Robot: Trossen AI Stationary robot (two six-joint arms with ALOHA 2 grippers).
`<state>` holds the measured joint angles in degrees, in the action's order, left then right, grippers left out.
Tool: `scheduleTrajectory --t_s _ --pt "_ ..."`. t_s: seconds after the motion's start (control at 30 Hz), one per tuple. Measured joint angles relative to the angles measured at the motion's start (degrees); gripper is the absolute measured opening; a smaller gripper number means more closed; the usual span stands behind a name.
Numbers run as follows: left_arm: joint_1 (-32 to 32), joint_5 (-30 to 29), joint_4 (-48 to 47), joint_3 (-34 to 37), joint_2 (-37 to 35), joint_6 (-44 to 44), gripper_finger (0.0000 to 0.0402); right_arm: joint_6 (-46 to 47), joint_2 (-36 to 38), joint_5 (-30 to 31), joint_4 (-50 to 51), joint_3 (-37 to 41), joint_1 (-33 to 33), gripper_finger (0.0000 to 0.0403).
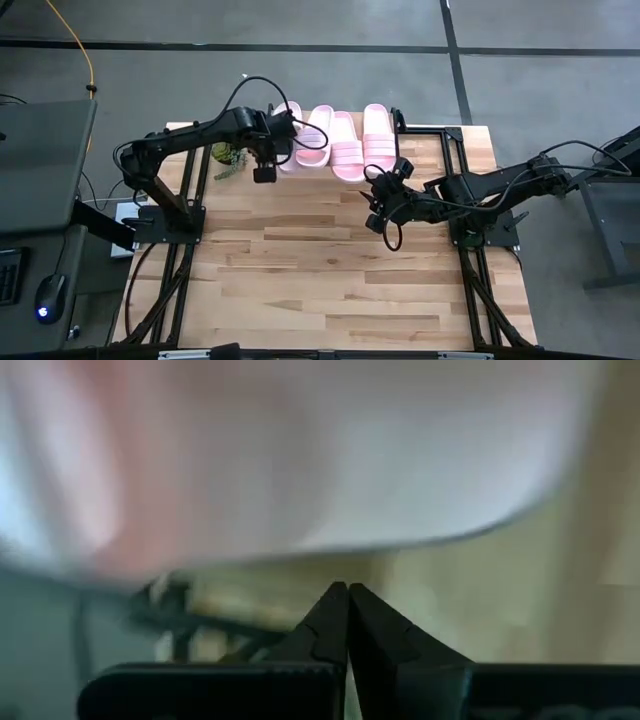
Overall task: Pick and place slides into the shelf
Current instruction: Adjust the pink slide
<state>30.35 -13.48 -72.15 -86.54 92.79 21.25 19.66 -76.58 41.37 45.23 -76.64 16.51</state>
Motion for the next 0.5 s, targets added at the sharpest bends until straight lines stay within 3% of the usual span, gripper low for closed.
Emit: scheduleTrajectory --t_s 0.1,0.17,0.5 --pt "0.02 -6.93 -1.36 -0.02 0.00 -3.09 0.0001 0.00 0.00 -0.01 -0.04 0.00 0.00 0.0142" --pt "-0.06 -8.57 -2.10 -0.02 0.00 -3.52 0.0001 0.00 0.00 -0.01 -0.05 0.00 0.00 0.0142" --pt "0.02 -5.13 4.76 -0.02 0.00 -0.18 0.0001 -0.09 0.00 -0.01 -0.09 0.00 0.00 0.0142"
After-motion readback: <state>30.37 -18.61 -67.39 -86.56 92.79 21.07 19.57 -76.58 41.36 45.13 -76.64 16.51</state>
